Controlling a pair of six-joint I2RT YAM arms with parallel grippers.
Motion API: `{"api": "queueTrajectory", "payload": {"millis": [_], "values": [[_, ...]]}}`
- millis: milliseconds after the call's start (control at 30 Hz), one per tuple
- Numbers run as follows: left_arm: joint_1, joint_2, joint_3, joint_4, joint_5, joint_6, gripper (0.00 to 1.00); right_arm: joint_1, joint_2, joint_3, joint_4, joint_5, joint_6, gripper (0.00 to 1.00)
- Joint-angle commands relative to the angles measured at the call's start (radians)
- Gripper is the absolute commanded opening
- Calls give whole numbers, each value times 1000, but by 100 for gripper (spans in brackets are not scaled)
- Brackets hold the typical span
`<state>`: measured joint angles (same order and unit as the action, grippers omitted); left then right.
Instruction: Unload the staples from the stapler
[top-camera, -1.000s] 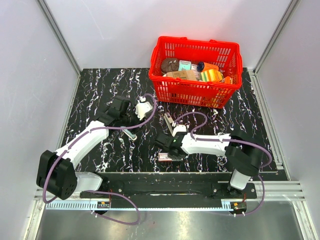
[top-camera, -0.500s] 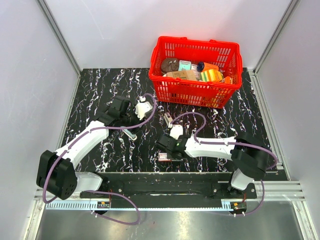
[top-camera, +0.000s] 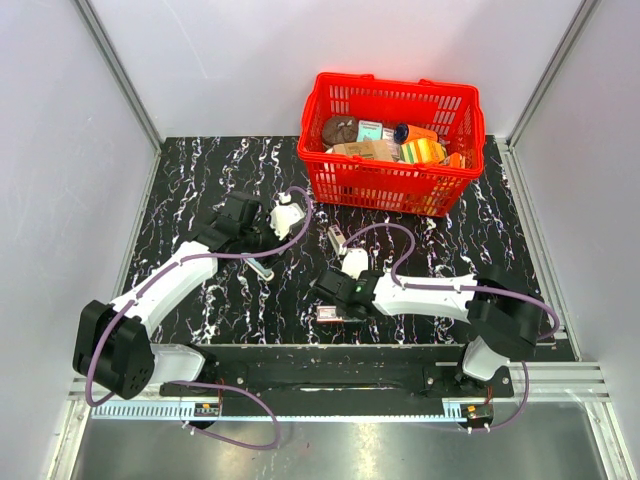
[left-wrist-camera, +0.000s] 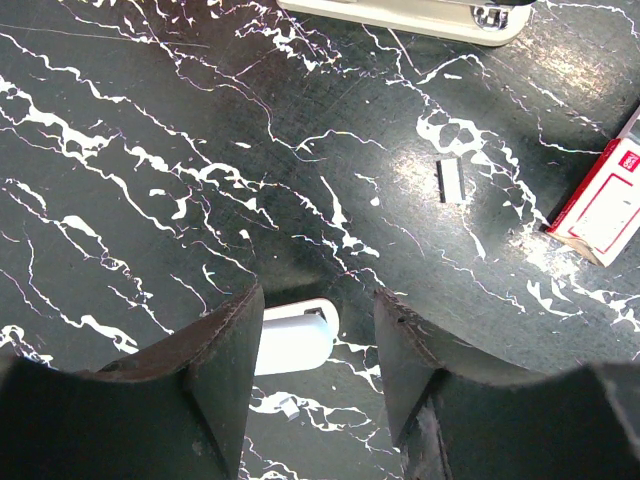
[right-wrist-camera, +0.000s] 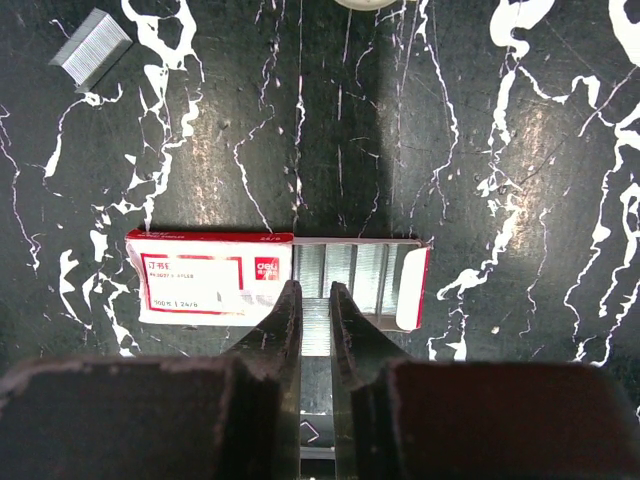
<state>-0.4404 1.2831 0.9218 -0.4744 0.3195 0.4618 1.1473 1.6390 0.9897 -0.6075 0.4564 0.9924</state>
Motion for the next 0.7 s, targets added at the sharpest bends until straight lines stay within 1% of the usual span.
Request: {"api": "queueTrajectory", "payload": {"millis": [0,333,667], "values": [[0,2,22,28,-4,-15,52,8,-38,-10,-14,48,28,0],[2,2,20,26,-2,-17,53,9,-16,-8,-12,36,37,0],[0,4,22,25,-4,-15,54,11,8,1,9,18,35,4]]}}
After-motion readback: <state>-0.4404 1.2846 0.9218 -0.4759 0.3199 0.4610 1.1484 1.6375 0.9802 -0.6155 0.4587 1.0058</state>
